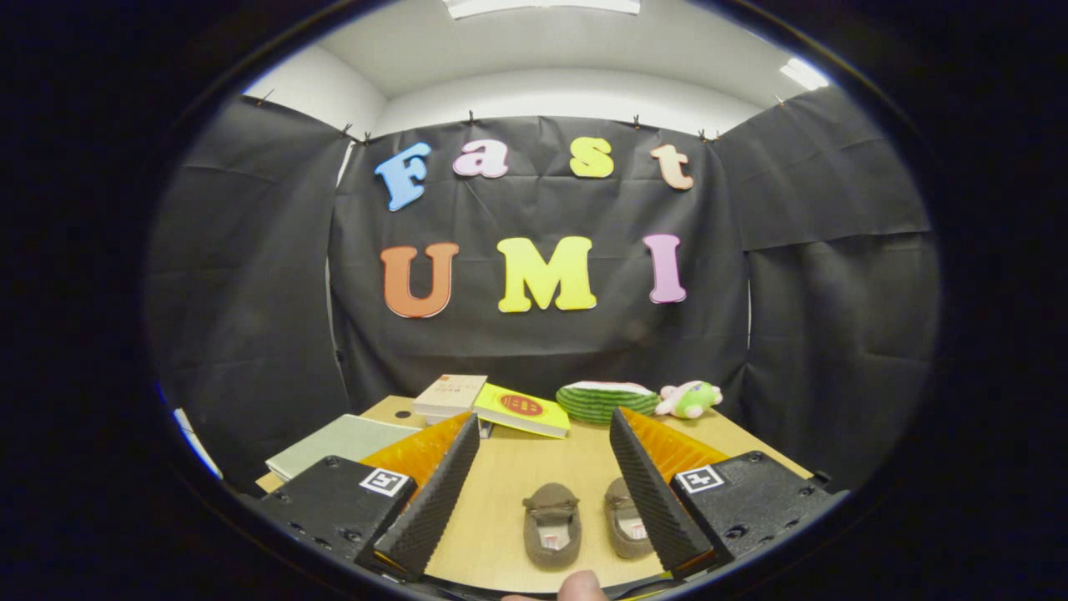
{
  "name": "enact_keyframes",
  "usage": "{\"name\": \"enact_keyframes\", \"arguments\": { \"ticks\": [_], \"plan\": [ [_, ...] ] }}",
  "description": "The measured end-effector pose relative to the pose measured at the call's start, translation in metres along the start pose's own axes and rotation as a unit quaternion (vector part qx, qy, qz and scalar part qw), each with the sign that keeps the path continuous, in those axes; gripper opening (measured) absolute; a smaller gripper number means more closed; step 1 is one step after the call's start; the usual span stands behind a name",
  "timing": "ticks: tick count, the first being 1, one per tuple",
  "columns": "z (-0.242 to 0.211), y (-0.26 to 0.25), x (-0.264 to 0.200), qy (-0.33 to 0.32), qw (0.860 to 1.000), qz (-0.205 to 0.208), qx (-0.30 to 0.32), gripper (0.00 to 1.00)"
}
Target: Open the storage box then place both shoes into the box .Put the left shoe in first, then the right shoe, with the right side of both shoes facing outward in a uniform manner.
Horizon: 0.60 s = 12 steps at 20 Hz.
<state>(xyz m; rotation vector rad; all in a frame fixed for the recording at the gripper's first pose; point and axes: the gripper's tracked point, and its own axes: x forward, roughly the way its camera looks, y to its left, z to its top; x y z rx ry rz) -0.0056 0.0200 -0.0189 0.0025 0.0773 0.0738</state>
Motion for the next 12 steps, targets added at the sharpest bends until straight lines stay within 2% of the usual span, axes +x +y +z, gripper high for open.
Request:
{"name": "enact_keyframes", "arguments": {
  "ticks": [3, 12],
  "plan": [
    [-0.001, 0.006, 0.001, 0.003, 1.0, 0.013, 0.005, 1.0],
    [-0.028, 0.044, 0.015, 0.052, 0.993, 0.101, 0.039, 1.0]
  ]
}}
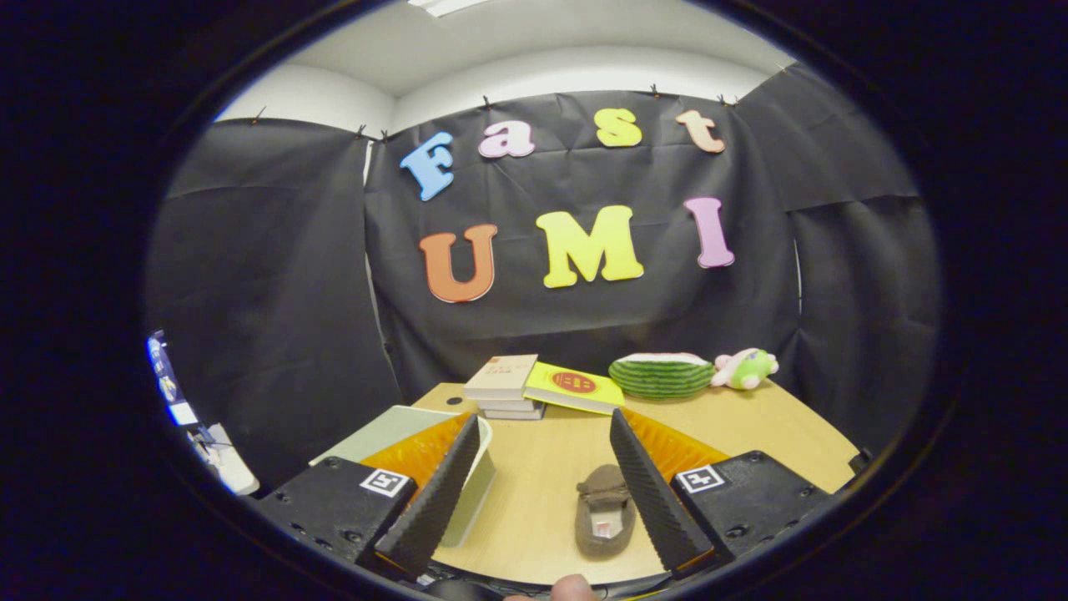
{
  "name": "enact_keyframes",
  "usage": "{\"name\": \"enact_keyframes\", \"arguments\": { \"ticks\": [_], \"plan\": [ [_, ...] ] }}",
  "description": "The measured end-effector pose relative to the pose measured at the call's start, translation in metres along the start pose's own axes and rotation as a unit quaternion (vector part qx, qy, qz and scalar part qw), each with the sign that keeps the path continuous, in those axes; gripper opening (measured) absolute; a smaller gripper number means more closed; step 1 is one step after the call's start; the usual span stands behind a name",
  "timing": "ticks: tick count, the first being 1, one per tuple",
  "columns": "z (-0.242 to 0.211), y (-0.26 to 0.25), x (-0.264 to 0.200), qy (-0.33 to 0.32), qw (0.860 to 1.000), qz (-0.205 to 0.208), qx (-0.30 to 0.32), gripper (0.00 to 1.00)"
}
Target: Open the storage box then place both shoes into the box .Put the left shoe in first, then the right shoe, with the right side of both shoes facing outward in a uniform manner.
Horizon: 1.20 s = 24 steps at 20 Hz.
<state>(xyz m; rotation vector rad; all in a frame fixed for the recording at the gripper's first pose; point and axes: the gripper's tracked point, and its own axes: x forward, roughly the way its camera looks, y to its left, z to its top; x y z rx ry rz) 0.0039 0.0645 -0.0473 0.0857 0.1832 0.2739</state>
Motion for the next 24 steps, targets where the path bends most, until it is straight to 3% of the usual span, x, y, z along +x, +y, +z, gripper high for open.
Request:
{"name": "enact_keyframes", "arguments": {
  "ticks": [3, 5, 10, 19, 24],
  "plan": [
    [-0.02, 0.019, 0.017, 0.024, 0.999, 0.047, 0.01, 1.0],
    [-0.037, 0.043, 0.027, 0.047, 0.993, 0.1, 0.03, 1.0],
    [-0.087, 0.085, 0.049, 0.141, 0.959, 0.211, 0.124, 1.0],
    [-0.143, 0.104, 0.098, 0.246, 0.899, 0.265, 0.246, 0.97],
    [-0.158, 0.112, 0.107, 0.3, 0.84, 0.291, 0.347, 0.95]
  ]
}}
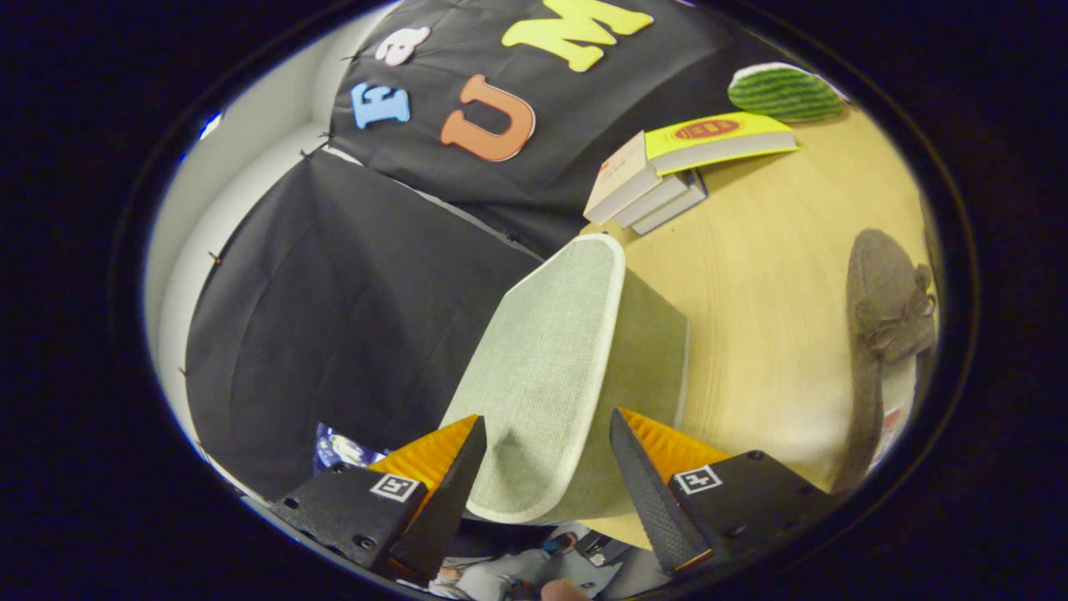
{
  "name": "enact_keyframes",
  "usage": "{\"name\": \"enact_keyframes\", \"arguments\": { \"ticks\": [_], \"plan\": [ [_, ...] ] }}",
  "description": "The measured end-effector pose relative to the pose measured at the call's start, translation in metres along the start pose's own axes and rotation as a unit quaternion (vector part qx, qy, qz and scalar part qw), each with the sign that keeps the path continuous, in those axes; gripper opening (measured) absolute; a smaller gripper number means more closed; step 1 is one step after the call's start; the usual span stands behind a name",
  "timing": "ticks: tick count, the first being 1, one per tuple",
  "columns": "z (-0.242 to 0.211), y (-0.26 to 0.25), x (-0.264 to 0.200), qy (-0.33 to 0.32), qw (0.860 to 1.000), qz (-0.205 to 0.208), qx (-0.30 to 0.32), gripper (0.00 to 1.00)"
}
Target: Open the storage box then place both shoes into the box .Put the left shoe in first, then the right shoe, with the right side of both shoes facing outward in a uniform manner.
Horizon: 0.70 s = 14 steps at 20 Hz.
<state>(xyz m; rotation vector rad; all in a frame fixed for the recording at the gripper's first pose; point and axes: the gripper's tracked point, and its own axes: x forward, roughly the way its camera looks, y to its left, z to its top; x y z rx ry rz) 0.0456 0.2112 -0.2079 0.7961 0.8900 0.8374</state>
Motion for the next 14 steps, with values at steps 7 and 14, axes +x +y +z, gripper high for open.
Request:
{"name": "enact_keyframes", "arguments": {
  "ticks": [7, 14],
  "plan": [
    [0.009, 0.011, -0.008, -0.012, 1.0, 0.015, 0.023, 0.48],
    [0.02, 0.072, -0.02, -0.039, 0.998, 0.041, -0.003, 0.07]
  ]
}}
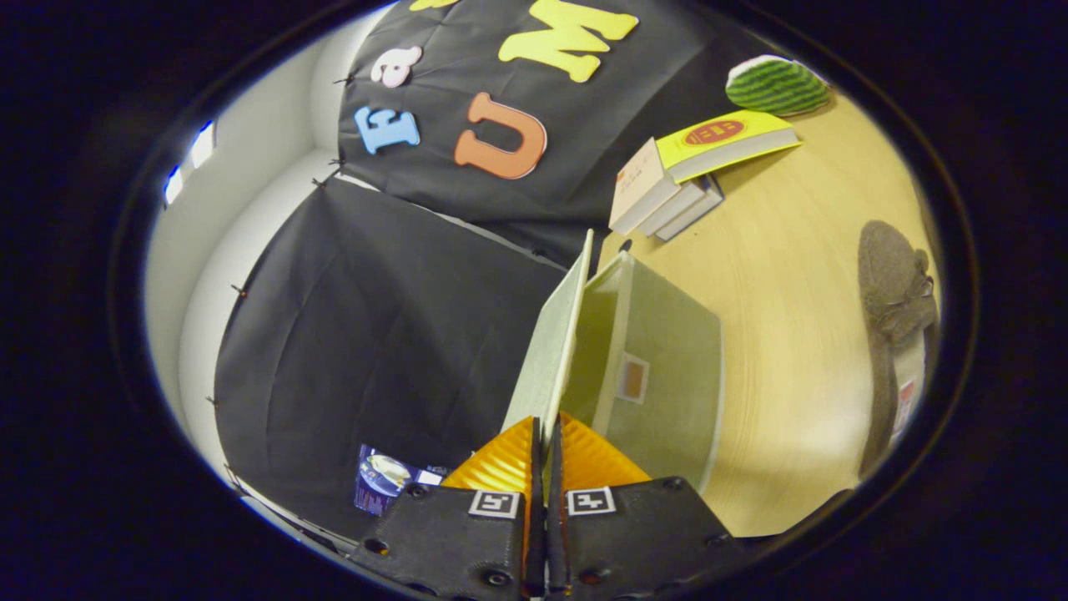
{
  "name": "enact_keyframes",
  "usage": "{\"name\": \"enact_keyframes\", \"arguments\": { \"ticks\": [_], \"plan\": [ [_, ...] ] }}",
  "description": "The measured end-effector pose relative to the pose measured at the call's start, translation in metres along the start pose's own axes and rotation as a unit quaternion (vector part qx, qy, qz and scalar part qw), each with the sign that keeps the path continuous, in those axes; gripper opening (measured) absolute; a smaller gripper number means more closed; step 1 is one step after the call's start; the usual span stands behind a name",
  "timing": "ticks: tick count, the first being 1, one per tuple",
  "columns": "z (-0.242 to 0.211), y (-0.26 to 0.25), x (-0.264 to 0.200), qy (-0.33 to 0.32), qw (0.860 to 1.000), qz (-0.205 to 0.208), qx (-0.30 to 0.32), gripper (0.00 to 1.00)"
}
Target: Open the storage box then place both shoes into the box .Put the left shoe in first, then the right shoe, with the right side of both shoes facing outward in a uniform manner.
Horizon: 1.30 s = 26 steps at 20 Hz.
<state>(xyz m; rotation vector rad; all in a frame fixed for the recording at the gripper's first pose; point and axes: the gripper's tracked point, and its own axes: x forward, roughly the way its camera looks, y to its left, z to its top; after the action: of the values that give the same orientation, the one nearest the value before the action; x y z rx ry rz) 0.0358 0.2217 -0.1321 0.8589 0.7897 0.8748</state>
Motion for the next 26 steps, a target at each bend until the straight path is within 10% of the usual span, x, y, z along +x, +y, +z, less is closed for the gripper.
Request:
{"name": "enact_keyframes", "arguments": {
  "ticks": [16, 21, 26],
  "plan": [
    [-0.025, 0.152, 0.094, 0.011, 0.971, -0.035, -0.236, 0.15],
    [-0.036, 0.167, 0.105, 0.007, 0.946, -0.047, -0.32, 0.59],
    [-0.042, 0.175, 0.114, 0.014, 0.939, -0.045, -0.342, 0.82]
  ]
}}
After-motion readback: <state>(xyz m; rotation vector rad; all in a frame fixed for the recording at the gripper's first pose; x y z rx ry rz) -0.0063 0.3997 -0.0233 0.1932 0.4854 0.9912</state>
